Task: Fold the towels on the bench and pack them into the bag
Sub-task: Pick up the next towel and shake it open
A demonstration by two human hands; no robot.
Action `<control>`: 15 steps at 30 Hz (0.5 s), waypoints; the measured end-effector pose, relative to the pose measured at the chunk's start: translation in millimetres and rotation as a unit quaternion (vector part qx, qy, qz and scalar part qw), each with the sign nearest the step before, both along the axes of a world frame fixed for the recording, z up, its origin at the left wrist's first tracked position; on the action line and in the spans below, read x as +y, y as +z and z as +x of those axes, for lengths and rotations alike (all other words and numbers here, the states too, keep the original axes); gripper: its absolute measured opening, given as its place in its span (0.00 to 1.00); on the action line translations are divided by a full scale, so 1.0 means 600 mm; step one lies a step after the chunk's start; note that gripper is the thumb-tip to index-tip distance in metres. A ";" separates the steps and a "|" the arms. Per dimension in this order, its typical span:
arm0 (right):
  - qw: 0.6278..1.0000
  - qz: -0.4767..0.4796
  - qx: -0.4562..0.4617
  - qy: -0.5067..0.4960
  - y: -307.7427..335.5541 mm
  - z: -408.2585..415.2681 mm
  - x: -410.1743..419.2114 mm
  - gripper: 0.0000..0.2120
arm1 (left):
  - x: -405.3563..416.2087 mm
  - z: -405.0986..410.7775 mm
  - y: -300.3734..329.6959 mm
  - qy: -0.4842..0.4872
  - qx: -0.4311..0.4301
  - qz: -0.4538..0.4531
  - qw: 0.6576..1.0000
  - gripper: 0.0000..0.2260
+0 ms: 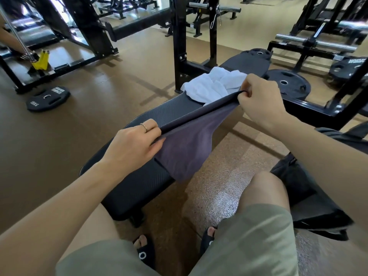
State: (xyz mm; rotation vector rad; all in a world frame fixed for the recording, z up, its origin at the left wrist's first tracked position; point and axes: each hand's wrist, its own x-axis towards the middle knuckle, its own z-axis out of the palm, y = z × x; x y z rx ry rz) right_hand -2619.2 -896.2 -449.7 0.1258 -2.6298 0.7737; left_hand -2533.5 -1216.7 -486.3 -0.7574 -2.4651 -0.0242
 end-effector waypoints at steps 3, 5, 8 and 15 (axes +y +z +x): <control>0.998 -0.063 -0.002 -0.021 -0.007 0.001 0.000 0.05 | -0.004 -0.005 0.014 -0.009 0.005 -0.020 1.000 0.14; 0.996 -0.086 -0.010 -0.027 -0.005 -0.001 -0.005 0.05 | -0.007 -0.007 0.017 -0.016 -0.002 -0.038 0.999 0.13; 0.995 -0.090 -0.018 -0.027 0.000 -0.004 -0.012 0.06 | -0.013 -0.009 0.018 -0.021 -0.017 -0.063 0.998 0.14; 0.992 -0.119 -0.028 -0.028 -0.004 -0.007 -0.016 0.05 | -0.016 -0.006 0.023 -0.031 -0.067 -0.059 0.996 0.16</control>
